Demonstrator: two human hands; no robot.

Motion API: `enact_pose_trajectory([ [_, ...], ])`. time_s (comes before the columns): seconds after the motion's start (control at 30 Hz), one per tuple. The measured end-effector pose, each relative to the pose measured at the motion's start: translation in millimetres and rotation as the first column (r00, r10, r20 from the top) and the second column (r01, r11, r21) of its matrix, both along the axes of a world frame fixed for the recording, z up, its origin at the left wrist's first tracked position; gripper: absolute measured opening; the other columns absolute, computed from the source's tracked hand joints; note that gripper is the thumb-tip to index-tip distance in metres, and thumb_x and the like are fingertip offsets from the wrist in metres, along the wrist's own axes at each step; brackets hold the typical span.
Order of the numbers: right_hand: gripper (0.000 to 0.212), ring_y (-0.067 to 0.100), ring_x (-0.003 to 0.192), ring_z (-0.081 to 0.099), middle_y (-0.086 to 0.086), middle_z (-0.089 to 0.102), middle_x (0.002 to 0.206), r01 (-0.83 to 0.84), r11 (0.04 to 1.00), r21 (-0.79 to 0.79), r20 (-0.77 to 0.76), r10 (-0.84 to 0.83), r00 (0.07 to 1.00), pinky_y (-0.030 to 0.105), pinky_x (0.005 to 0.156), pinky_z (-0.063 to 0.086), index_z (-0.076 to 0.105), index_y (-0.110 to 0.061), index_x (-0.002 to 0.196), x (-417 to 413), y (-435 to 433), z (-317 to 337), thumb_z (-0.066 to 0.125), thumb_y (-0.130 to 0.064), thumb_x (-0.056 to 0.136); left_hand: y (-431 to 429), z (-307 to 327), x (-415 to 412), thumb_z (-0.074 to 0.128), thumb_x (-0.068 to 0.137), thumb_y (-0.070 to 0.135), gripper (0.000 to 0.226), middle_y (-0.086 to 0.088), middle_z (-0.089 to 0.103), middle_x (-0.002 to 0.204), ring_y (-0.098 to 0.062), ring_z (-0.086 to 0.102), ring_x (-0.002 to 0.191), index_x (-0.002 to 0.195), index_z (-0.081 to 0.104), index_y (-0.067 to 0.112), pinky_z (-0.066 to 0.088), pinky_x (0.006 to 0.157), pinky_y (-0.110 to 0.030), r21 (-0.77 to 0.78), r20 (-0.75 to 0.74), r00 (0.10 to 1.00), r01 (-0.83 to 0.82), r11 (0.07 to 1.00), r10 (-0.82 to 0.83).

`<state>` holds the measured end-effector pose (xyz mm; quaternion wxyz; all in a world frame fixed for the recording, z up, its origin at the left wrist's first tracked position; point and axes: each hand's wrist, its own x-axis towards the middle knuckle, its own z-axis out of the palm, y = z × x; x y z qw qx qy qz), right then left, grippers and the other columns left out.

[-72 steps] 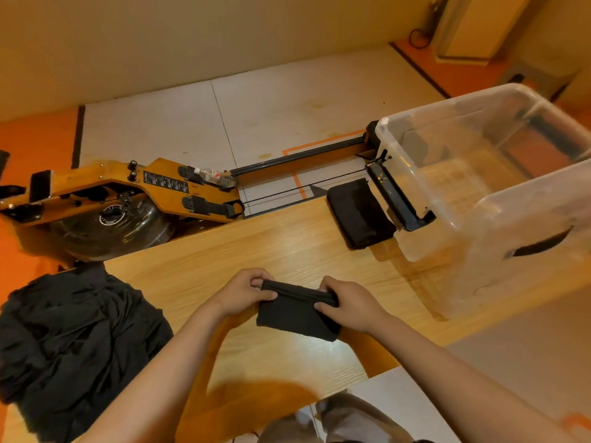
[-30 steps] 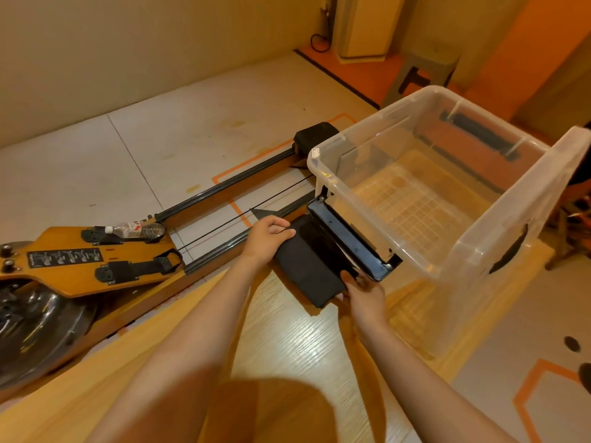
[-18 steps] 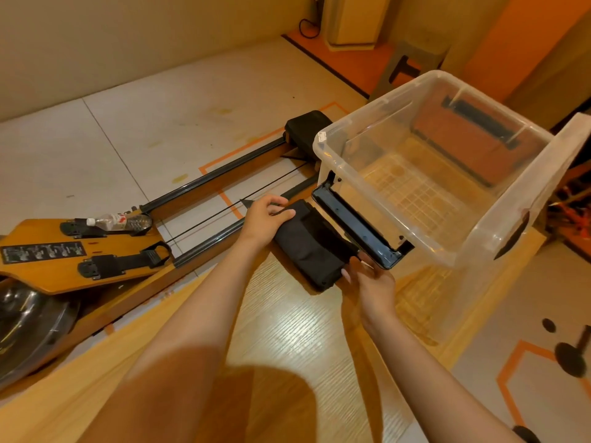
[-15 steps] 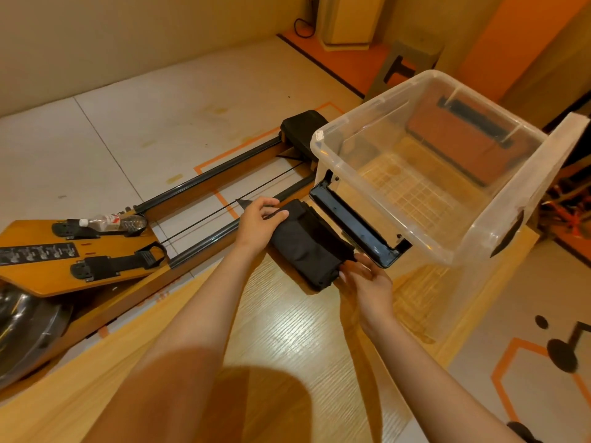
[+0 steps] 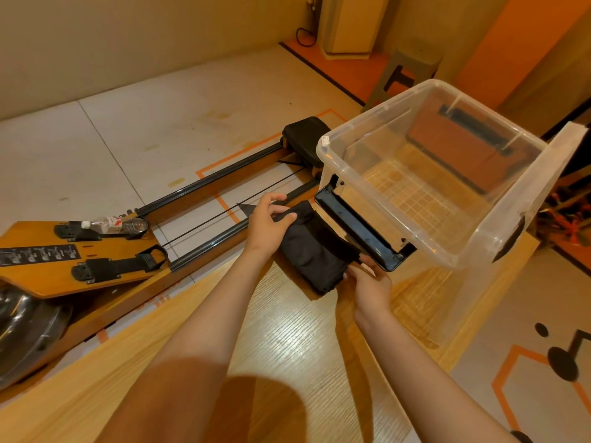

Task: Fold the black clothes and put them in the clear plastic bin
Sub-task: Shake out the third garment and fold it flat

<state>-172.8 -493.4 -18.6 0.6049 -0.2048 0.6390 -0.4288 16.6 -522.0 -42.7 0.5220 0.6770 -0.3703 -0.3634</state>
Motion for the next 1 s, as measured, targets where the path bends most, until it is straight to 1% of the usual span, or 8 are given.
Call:
enact_pose_trajectory([
  [0.1,0.024,0.02,0.078,0.061,0.01,0.062,0.085,0.017,0.999,0.032,0.0,-0.017,1.0,0.026,0.074,0.054,0.056,-0.016,0.088,-4.8,0.5,4.6,0.06,0.008,0.087,-3.7,5.1,-3.6,0.07,0.087,0.012,0.035,-0.002,0.07,0.1,-0.013,0.064,0.102,0.116,0.053,0.024,0.048,0.099,-0.038,-0.019,-0.054,0.998,-0.012,1.0,0.011],
  [0.23,0.026,0.018,0.073,0.058,0.009,0.06,0.082,0.027,0.999,0.018,-0.004,-0.027,1.0,0.016,0.052,0.053,0.057,-0.016,0.087,-6.3,2.7,6.2,0.056,0.01,0.089,-3.2,-0.2,-5.7,0.067,0.089,0.012,0.033,-0.003,0.064,0.117,-0.011,0.063,0.102,0.117,0.053,0.021,0.055,0.089,-0.032,0.034,-0.085,0.995,0.047,0.998,-0.044],
  [0.4,0.023,0.022,0.081,0.06,0.01,0.062,0.087,0.012,1.0,0.026,-0.054,-0.011,0.998,0.027,0.073,0.053,0.059,-0.018,0.088,-4.9,2.6,2.2,0.058,0.004,0.091,-2.5,0.7,-2.7,0.065,0.091,0.013,0.031,0.013,0.06,0.103,-0.008,0.062,0.102,0.12,0.054,0.017,0.054,0.085,-0.026,0.062,-0.068,0.996,0.06,0.996,-0.055],
  [0.57,0.029,0.016,0.074,0.057,0.003,0.06,0.082,0.061,0.998,0.003,-0.027,-0.061,0.998,0.027,0.073,0.05,0.059,-0.019,0.089,-3.4,2.1,5.7,0.051,0.009,0.092,-0.9,8.0,-4.1,0.063,0.092,0.01,0.032,-0.003,0.063,0.116,-0.006,0.063,0.097,0.122,0.054,0.018,0.055,0.072,-0.015,0.019,-0.168,0.986,0.028,0.999,-0.025],
  [0.7,0.028,0.016,0.085,0.061,0.003,0.062,0.089,0.059,0.998,0.024,0.035,-0.06,0.998,0.032,0.092,0.051,0.06,-0.019,0.091,-1.0,5.5,8.8,0.051,0.007,0.094,2.7,2.2,-1.8,0.059,0.095,0.015,0.048,-0.004,0.061,0.127,-0.014,0.059,0.115,0.14,0.042,0.018,0.051,0.096,-0.03,0.046,-0.115,0.993,0.042,0.998,-0.036],
  [0.83,0.025,0.013,0.084,0.063,0.004,0.064,0.089,0.043,0.999,0.015,0.082,-0.044,0.996,0.03,0.091,0.051,0.059,-0.016,0.091,-5.4,9.3,12.5,0.048,0.006,0.095,12.8,4.3,-2.4,0.055,0.098,0.014,0.057,-0.006,0.048,0.143,-0.016,0.048,0.13,0.149,0.031,0.018,0.039,0.11,-0.032,-0.003,-0.1,0.995,-0.018,1.0,0.017],
  [0.93,0.021,0.013,0.094,0.064,0.005,0.065,0.101,0.014,1.0,-0.023,0.14,-0.01,0.99,0.031,0.095,0.05,0.059,-0.012,0.108,-6.6,12.9,11.4,0.046,0.001,0.098,31.2,-1.5,-18.4,0.052,0.099,0.023,0.057,0.002,0.032,0.155,-0.013,0.029,0.142,0.151,0.027,0.022,0.032,0.115,-0.038,-0.021,0.062,0.996,-0.069,0.997,0.07],
  [1.0,0.02,0.014,0.099,0.064,0.004,0.065,0.105,-0.042,0.998,-0.046,0.096,0.046,0.994,0.03,0.094,0.051,0.058,-0.013,0.114,-5.3,14.6,9.3,0.056,-0.007,0.095,43.6,-6.8,-34.4,0.05,0.1,0.032,0.061,0.006,0.017,0.16,-0.01,0.011,0.147,0.153,0.02,0.025,0.019,0.12,-0.042,0.002,0.266,0.963,-0.05,0.999,0.048],
])
